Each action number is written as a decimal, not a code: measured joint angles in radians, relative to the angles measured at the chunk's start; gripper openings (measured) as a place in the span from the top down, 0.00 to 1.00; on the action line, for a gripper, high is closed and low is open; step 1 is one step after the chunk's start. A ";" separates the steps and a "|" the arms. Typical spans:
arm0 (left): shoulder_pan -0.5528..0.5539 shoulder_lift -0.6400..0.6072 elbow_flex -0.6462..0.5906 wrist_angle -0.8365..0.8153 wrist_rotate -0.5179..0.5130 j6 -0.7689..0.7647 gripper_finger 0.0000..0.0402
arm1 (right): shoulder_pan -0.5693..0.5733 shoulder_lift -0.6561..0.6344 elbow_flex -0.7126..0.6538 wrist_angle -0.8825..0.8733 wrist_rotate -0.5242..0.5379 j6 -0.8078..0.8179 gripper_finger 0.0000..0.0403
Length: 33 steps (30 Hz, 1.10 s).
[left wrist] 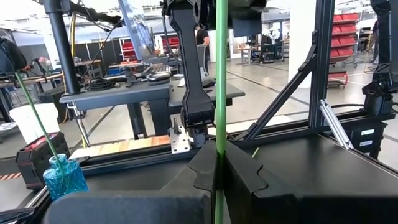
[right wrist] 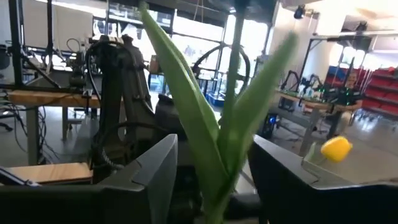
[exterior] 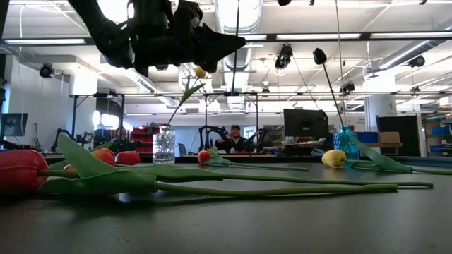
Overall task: Sort flowers into vase by color
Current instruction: Put the black flower into the blue vase
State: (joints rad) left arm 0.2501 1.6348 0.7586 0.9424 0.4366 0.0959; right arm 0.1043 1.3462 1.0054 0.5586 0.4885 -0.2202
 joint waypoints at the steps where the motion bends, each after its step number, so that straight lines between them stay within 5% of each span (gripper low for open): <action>1: 0.000 0.000 0.000 0.000 0.000 -0.002 1.00 | 0.000 0.008 0.011 -0.001 -0.001 -0.005 0.56; 15: 0.001 0.001 0.000 -0.021 -0.027 -0.005 0.99 | 0.005 0.023 0.069 -0.063 0.029 -0.045 0.95; 33: 0.010 -0.013 -0.046 -0.114 -0.213 0.160 0.61 | 0.125 -0.193 0.019 -0.101 0.573 -0.393 0.98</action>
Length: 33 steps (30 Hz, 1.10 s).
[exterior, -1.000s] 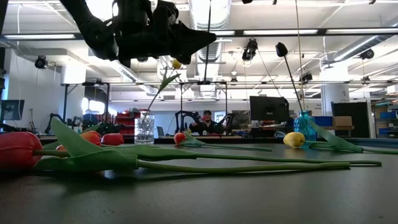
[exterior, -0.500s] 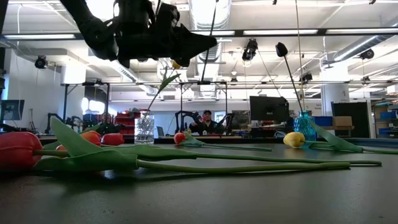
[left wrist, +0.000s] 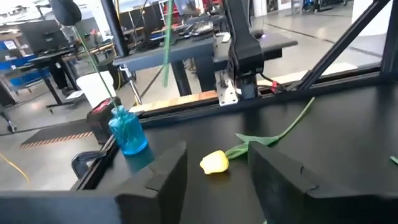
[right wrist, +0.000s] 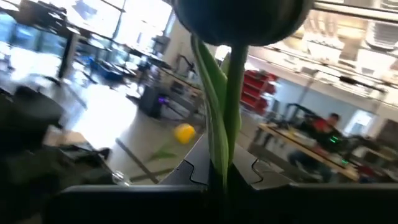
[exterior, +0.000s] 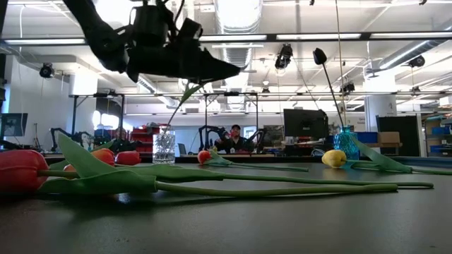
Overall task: Sort flowers into vase by color
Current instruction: Put the black flower into the blue vase
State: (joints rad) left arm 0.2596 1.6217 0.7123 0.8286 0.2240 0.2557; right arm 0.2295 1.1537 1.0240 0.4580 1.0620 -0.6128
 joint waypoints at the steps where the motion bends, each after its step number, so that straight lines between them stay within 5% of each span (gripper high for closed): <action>1: -0.001 -0.011 -0.010 0.006 -0.005 0.005 0.60 | 0.000 -0.027 -0.024 -0.009 0.017 0.002 0.98; 9: -0.002 -0.190 -0.112 0.009 -0.006 -0.010 0.59 | 0.024 -0.296 -0.259 -0.011 0.049 0.080 0.98; 14: -0.003 -0.336 -0.202 0.008 -0.007 -0.036 0.59 | 0.050 -0.410 -0.386 -0.009 0.236 0.065 0.98; 18: -0.003 -0.440 -0.283 0.009 -0.051 -0.036 0.59 | 0.026 -0.480 -0.465 -0.003 0.281 0.052 0.98; 22: -0.003 -0.528 -0.358 0.009 -0.109 -0.020 0.59 | -0.084 -0.533 -0.523 0.043 0.249 0.040 0.98; 33: -0.001 -0.656 -0.462 0.007 -0.175 -0.024 0.59 | -0.497 -0.549 -0.586 0.314 -0.081 -0.080 0.98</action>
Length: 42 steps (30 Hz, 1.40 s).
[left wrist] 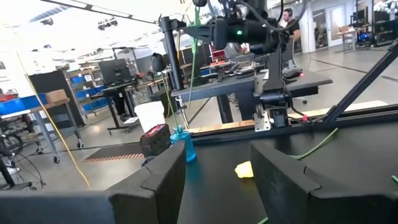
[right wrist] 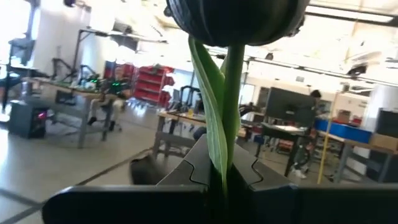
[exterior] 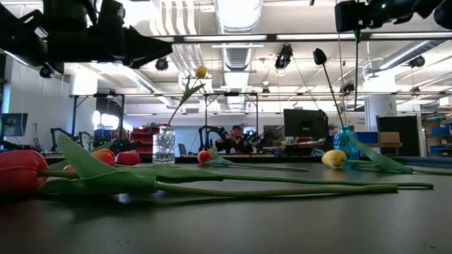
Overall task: Sort flowers into vase by color
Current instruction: Put the black flower into the blue vase
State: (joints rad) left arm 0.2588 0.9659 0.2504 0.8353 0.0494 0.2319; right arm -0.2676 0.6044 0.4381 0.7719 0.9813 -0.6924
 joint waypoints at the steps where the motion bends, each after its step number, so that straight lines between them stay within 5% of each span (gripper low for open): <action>1: 0.000 -0.003 -0.002 0.000 0.000 -0.006 0.59 | -0.029 0.001 0.000 -0.004 -0.026 0.018 0.98; 20: 0.000 -0.020 -0.002 -0.012 -0.007 -0.013 0.59 | -0.329 0.174 -0.009 0.013 -0.231 0.235 0.98; 42: 0.000 -0.019 -0.002 -0.018 -0.014 -0.013 0.59 | -0.365 0.206 0.022 0.018 -0.246 0.316 0.98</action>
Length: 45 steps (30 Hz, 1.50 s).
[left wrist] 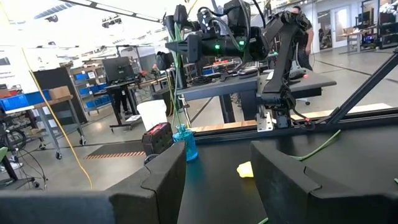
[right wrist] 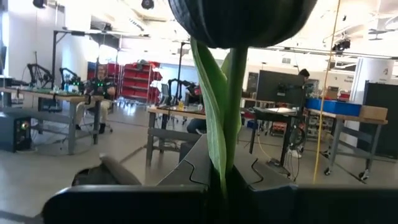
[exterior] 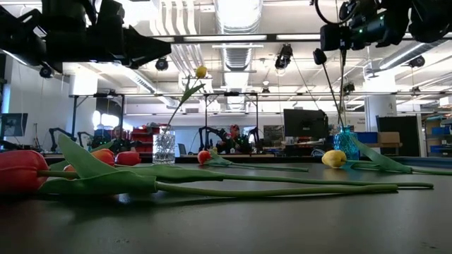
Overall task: Sort flowers into vase by color
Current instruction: Put the black flower into the blue vase
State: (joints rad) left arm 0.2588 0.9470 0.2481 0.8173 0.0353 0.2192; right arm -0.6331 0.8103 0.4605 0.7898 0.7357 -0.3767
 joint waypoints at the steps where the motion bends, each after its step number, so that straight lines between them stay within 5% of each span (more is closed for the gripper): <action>1: 0.000 0.000 0.000 0.000 0.000 0.000 0.59 | 0.000 -0.004 0.003 -0.006 0.000 0.000 0.98; 45: 0.000 -0.001 0.000 0.003 0.000 0.000 0.59 | 0.024 0.019 0.069 -0.262 0.052 0.074 0.98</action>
State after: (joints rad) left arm 0.2592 0.9463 0.2481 0.8207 0.0357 0.2192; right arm -0.6093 0.8296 0.5297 0.5282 0.7879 -0.3023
